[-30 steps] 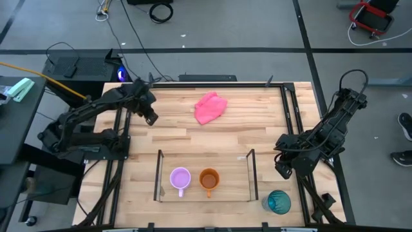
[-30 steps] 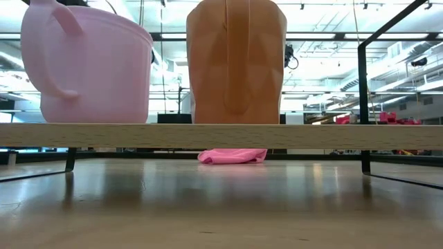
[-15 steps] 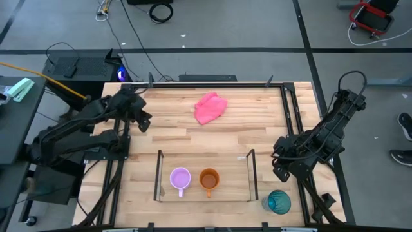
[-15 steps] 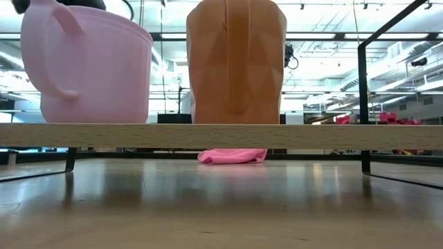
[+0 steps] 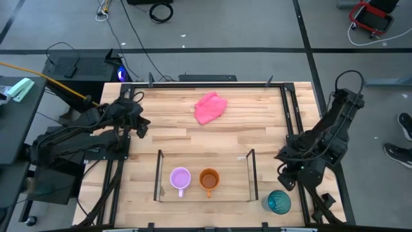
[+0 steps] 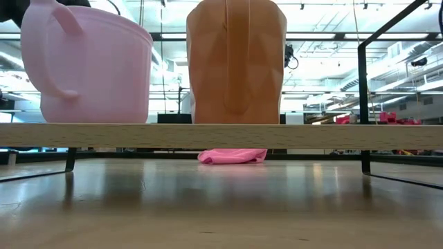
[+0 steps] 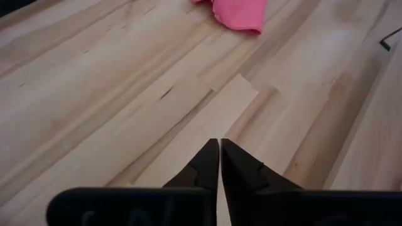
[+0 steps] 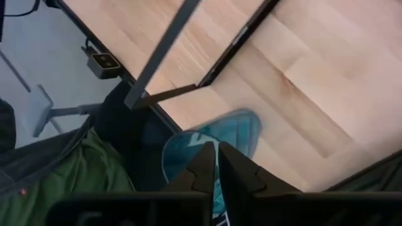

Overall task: Stack small to large cups/mugs on shelf
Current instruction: Put the blue cup on the shelf

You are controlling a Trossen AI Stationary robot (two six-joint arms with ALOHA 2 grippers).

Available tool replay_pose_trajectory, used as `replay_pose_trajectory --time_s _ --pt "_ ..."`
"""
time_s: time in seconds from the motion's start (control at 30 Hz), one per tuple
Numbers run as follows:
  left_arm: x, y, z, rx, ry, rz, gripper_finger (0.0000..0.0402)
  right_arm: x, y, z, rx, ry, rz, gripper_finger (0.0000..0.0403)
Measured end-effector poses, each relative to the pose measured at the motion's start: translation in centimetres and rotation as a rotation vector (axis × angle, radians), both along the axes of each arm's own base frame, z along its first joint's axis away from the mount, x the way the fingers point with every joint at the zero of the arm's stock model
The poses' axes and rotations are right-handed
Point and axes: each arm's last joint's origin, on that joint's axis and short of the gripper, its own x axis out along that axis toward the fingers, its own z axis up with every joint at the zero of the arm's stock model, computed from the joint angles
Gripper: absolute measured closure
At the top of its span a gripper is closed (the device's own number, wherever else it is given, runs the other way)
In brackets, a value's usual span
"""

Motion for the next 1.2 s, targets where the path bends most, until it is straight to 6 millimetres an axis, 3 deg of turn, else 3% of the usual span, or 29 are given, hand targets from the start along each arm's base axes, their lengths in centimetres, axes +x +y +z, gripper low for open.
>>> replay_pose_trajectory --time_s 0.47,1.2 --pt "0.4 0.2 0.4 0.005 -0.069 0.029 0.0378 0.0 3.2 -2.3 -0.021 0.144 -0.035 0.0318" --pt "0.8 0.5 0.9 0.07 -0.109 0.014 0.0373 0.3 6.2 -5.2 -0.082 0.282 -0.016 0.0315"
